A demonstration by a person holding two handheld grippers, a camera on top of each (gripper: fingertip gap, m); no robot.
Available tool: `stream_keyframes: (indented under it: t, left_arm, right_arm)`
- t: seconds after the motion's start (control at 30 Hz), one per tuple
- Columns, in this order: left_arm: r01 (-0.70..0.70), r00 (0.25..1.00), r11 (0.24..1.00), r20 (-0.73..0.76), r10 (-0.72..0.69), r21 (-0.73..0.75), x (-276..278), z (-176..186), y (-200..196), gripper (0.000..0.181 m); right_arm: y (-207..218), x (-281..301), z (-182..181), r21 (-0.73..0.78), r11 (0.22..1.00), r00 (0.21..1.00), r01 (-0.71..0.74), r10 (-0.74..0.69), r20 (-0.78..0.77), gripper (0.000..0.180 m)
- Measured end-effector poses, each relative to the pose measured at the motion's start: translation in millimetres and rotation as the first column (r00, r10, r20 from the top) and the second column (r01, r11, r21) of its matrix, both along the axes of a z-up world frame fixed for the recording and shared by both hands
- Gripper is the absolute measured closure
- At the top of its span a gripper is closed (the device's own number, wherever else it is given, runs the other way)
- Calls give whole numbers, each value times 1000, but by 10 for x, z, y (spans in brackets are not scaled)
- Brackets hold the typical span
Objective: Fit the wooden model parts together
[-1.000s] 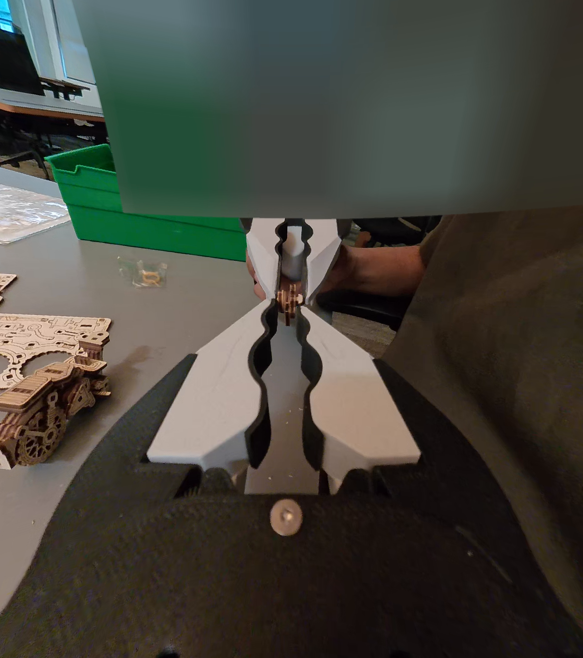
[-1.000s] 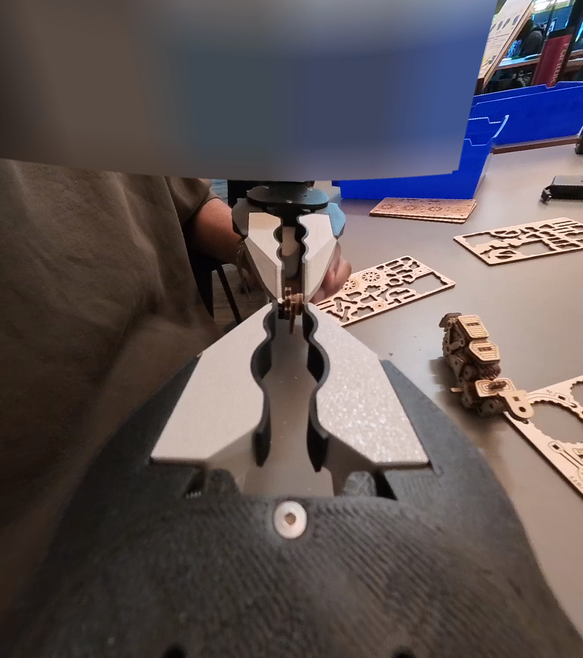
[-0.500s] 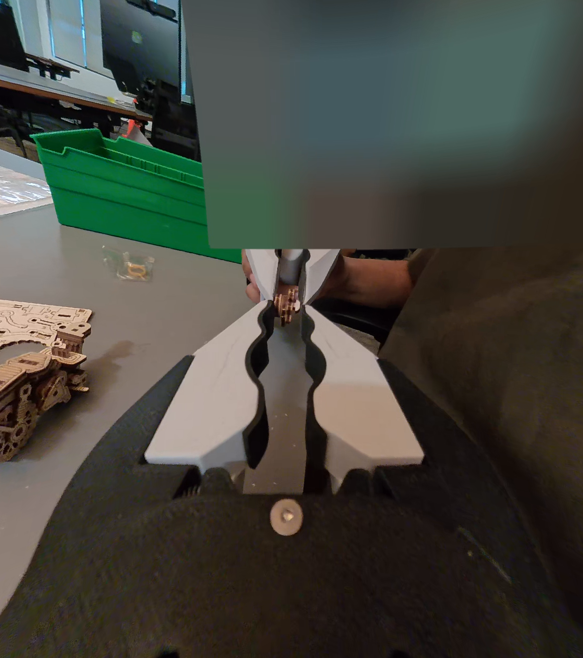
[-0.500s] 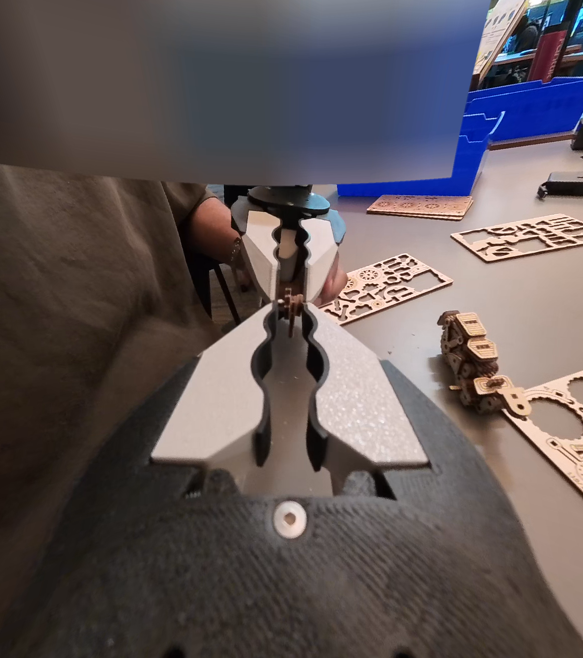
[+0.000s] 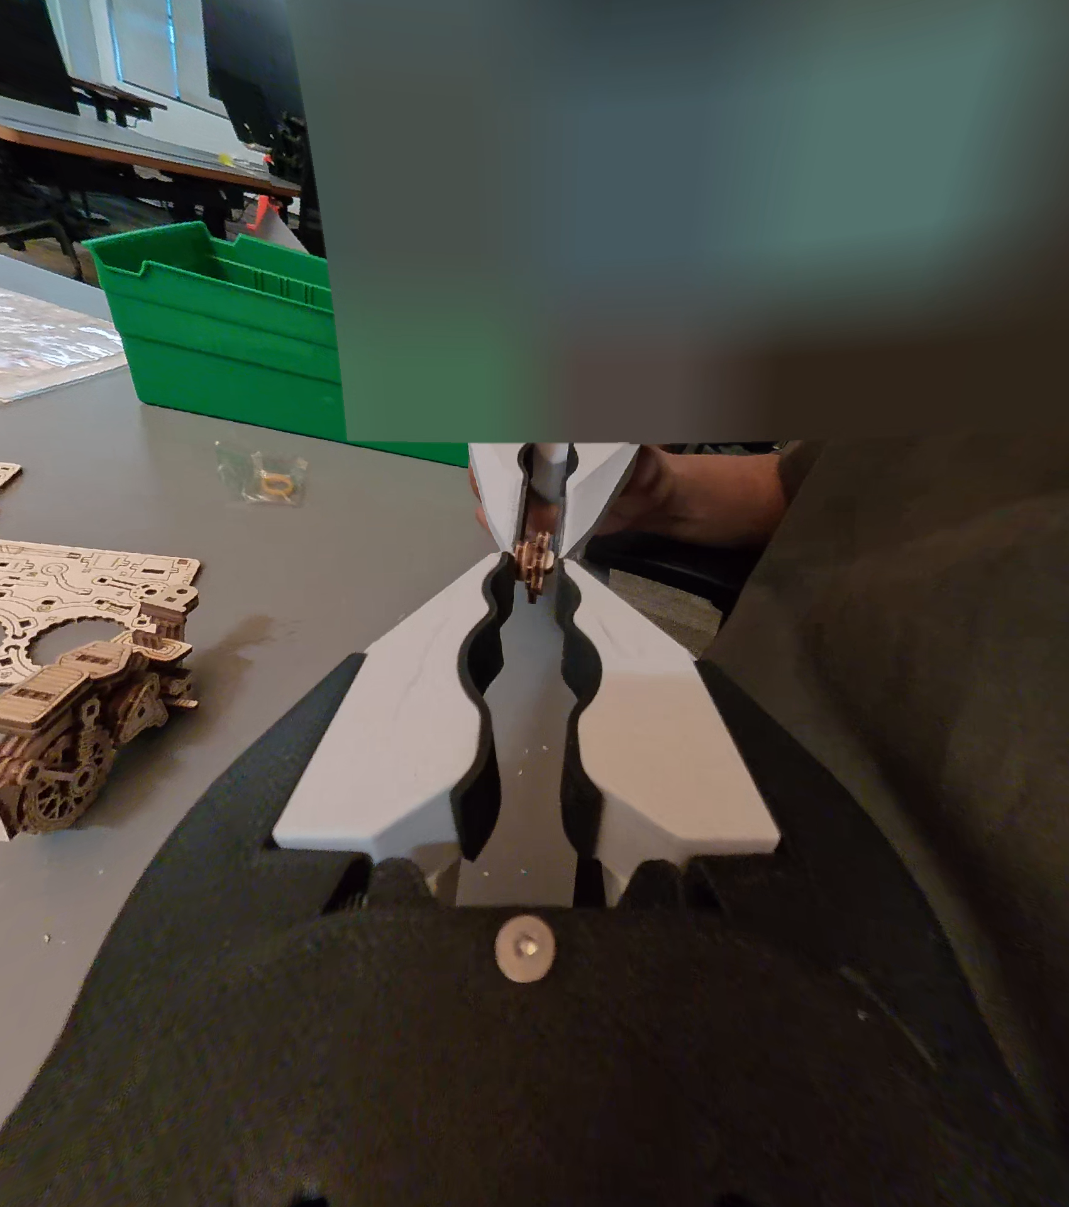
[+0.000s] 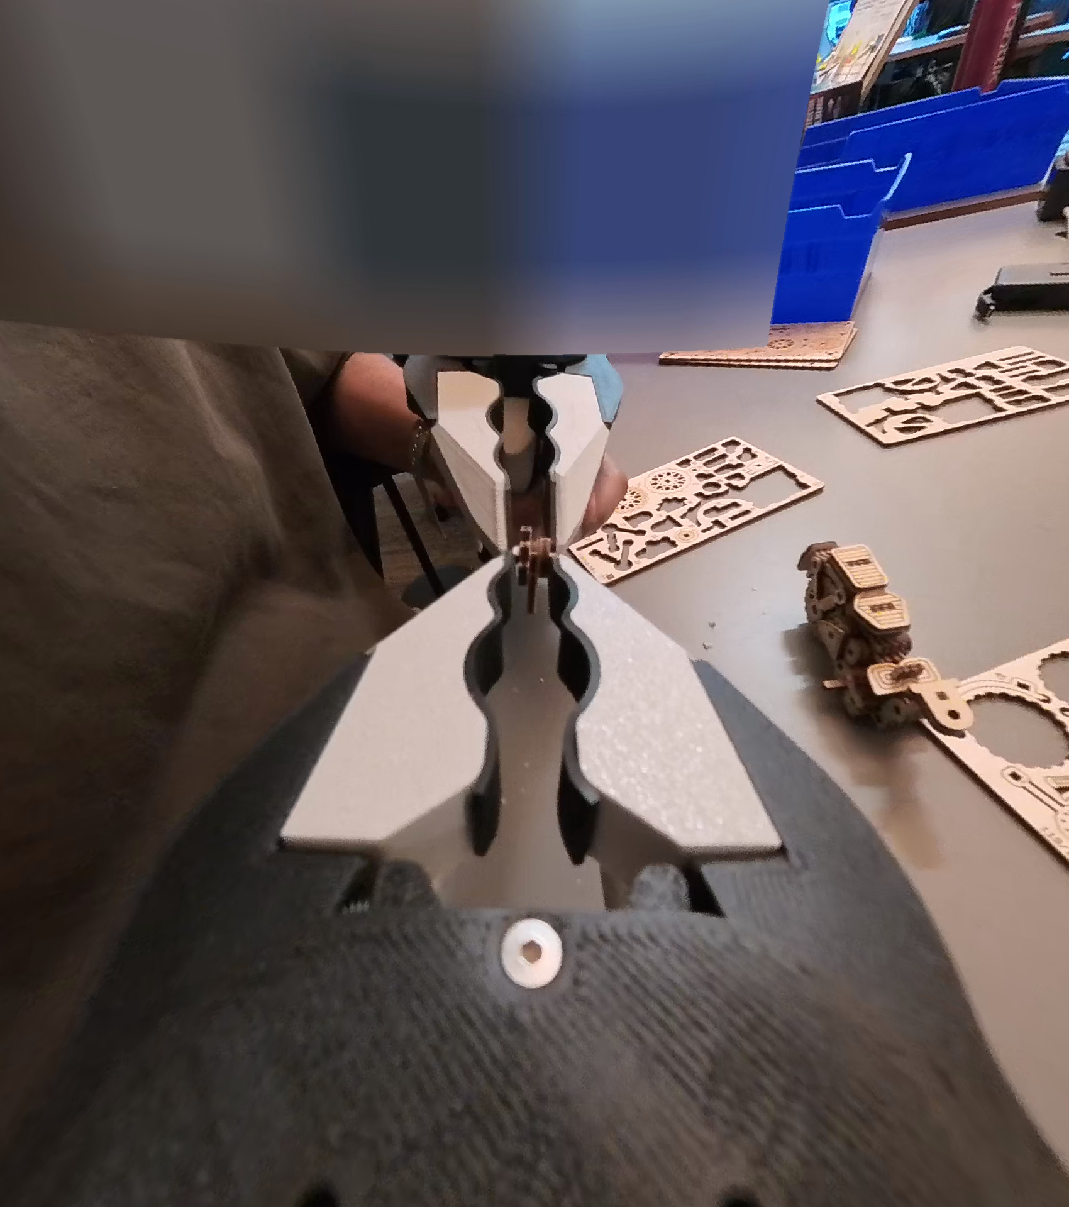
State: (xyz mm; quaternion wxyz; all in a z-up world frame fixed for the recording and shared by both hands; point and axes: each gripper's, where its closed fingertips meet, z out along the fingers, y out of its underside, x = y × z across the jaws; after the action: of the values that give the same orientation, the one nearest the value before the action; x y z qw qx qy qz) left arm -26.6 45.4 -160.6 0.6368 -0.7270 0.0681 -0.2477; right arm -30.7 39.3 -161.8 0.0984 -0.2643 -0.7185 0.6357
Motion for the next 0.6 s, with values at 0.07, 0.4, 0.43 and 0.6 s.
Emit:
stream_keyframes:
  t: [0.07, 0.4, 0.43, 0.6]
  left_arm:
    - [-1, 1000, 1000, -4, 1, -2, -1, 1, 0, 172]
    - [12, 997, 996, -74, -5, 83, 56, 56, -53, 172]
    - [16, 998, 997, -67, -11, 81, 54, 54, -59, 170]
    - [38, 999, 996, -35, -35, 83, 65, 71, -76, 171]
  right_arm:
    - [0, 1, 3, 5, 1000, 1000, 4, -4, -3, 172]
    - [-31, 44, 62, 57, 998, 994, 4, 2, -106, 172]
    - [-30, 47, 74, 57, 998, 993, 8, -1, -116, 172]
    - [-15, 51, 98, 33, 999, 994, 2, 2, -111, 172]
